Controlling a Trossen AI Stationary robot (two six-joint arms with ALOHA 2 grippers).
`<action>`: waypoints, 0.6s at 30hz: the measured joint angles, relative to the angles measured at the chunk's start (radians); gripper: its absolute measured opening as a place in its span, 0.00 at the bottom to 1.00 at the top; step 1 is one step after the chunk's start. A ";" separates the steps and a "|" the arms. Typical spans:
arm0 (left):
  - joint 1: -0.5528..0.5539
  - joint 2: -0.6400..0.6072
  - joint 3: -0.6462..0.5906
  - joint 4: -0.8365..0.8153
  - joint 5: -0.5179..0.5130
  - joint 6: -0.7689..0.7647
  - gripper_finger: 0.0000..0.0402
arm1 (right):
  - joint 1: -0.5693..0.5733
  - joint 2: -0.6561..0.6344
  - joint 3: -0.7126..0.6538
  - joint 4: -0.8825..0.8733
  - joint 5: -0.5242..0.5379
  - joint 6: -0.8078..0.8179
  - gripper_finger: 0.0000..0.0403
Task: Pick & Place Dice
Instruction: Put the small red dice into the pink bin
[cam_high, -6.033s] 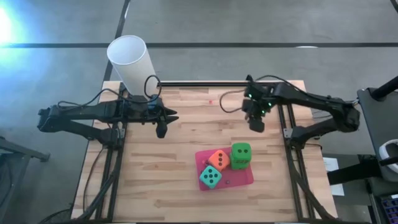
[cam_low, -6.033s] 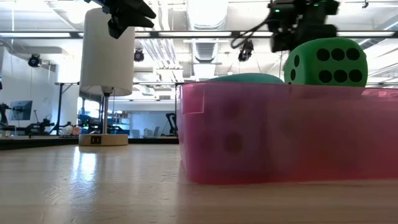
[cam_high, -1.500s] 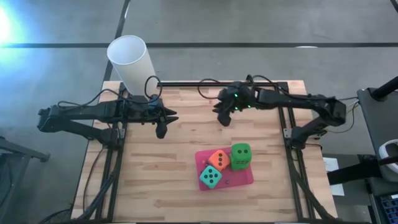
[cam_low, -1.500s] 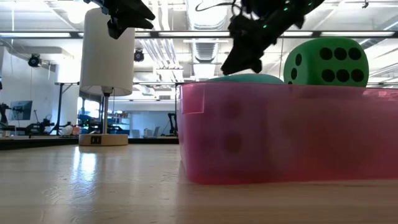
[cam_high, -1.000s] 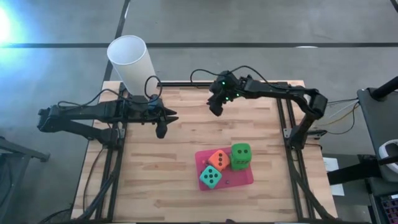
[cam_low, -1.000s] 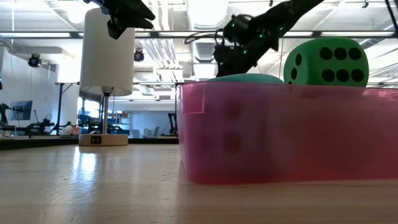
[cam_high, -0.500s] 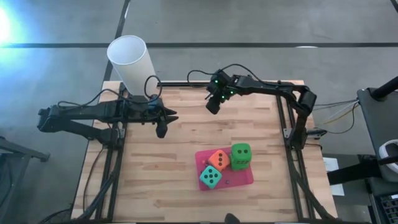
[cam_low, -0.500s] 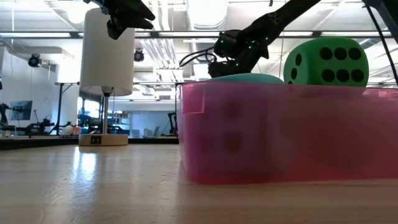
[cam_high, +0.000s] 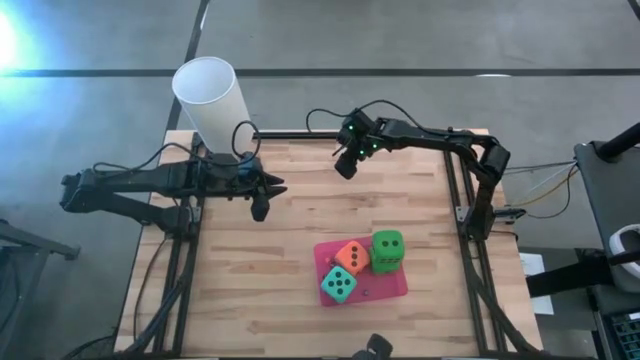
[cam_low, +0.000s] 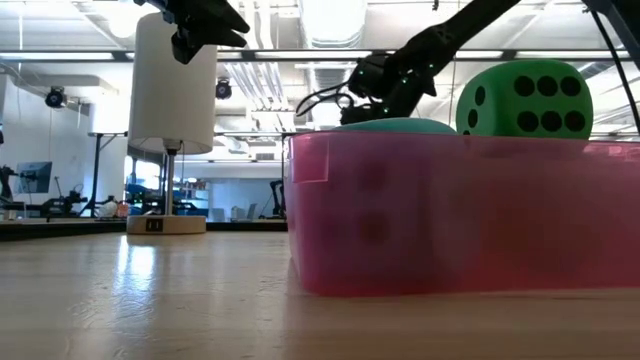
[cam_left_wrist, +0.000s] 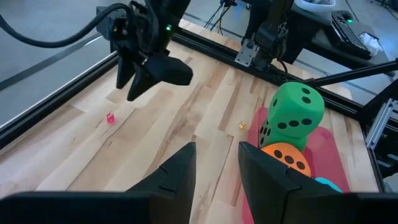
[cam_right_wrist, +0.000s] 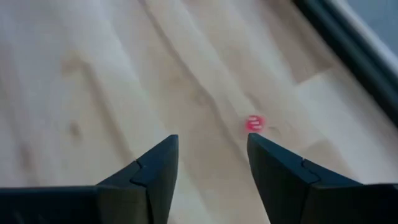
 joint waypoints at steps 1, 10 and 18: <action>0.000 0.000 0.000 0.000 0.000 0.000 0.31 | -0.001 0.000 0.000 -0.001 0.019 -0.015 0.48; 0.000 0.000 0.000 0.000 0.000 -0.008 0.32 | -0.016 0.046 -0.006 0.025 0.052 -0.049 0.50; 0.000 0.000 0.000 0.000 0.000 -0.020 0.32 | -0.029 0.167 0.038 0.032 0.052 -0.025 0.50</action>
